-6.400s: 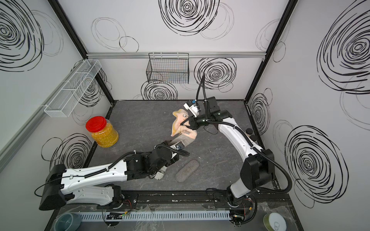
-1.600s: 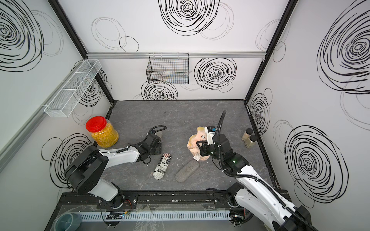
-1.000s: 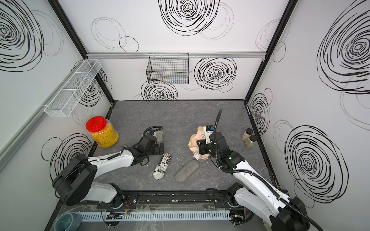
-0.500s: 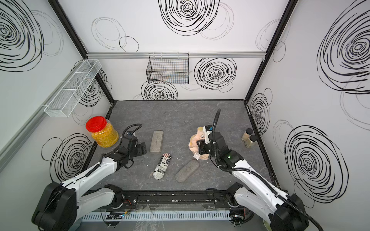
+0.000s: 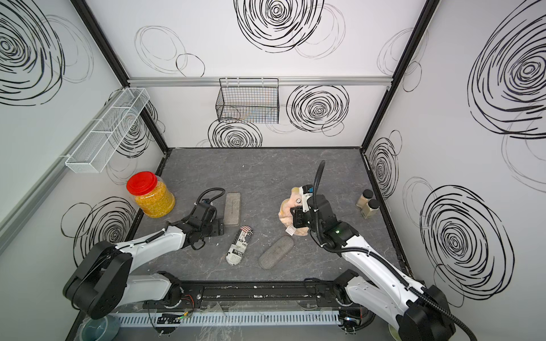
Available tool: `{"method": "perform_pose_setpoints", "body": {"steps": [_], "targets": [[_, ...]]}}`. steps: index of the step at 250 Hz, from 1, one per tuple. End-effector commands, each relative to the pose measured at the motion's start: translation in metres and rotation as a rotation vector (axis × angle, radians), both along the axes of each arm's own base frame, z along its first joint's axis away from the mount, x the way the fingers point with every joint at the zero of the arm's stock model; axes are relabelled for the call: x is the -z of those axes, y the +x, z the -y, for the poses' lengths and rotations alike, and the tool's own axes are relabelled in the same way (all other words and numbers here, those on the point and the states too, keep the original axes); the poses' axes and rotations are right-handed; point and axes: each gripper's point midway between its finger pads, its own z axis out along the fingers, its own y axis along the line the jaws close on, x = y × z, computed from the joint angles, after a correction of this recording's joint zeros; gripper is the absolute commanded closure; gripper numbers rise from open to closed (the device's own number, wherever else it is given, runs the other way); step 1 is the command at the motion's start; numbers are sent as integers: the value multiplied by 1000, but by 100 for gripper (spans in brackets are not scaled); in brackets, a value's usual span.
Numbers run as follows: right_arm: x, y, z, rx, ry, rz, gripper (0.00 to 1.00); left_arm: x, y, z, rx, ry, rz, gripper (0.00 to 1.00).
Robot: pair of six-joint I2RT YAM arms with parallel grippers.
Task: Wipe the eyeglass case
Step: Adjust the eyeglass case at the center of the board.
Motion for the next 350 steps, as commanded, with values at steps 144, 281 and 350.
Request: {"method": "perform_pose_setpoints", "body": {"steps": [144, 281, 350], "targets": [[-12, 3, 9, 31, 26, 50, 100, -17, 24, 87, 137, -60, 82, 14], [-15, 2, 17, 46, 36, 56, 100, -26, 44, 168, 279, -143, 94, 16], [-15, 3, 19, 50, 40, 56, 100, -48, 47, 186, 325, -221, 130, 17]]}}
